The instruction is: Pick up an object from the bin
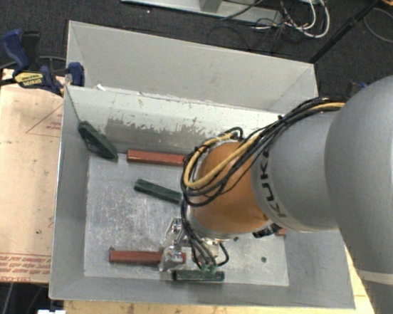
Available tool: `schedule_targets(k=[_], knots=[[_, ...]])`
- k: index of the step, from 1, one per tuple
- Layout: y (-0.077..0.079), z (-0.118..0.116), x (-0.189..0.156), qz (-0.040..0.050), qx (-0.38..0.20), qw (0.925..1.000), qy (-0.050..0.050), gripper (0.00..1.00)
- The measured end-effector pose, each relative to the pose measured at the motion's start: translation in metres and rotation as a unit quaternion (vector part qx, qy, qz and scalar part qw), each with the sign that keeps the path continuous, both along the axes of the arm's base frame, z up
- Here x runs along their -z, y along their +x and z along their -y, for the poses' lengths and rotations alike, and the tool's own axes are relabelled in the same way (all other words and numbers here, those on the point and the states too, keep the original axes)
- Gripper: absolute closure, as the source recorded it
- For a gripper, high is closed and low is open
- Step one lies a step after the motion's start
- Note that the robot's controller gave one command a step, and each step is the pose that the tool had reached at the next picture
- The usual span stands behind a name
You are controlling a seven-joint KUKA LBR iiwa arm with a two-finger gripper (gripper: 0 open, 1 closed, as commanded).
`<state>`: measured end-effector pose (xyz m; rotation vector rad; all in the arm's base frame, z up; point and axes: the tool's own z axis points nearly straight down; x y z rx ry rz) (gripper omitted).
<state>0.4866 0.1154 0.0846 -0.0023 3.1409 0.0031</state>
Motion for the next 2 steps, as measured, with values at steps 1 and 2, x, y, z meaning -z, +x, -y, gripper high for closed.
schedule_targets(k=[1, 2], knots=[[0.001, -0.002, -0.034, -0.0005, -0.041, 0.9992, -0.001, 1.00], [0.002, -0.002, -0.022, -0.0008, -0.056, 0.9984, -0.001, 1.00]])
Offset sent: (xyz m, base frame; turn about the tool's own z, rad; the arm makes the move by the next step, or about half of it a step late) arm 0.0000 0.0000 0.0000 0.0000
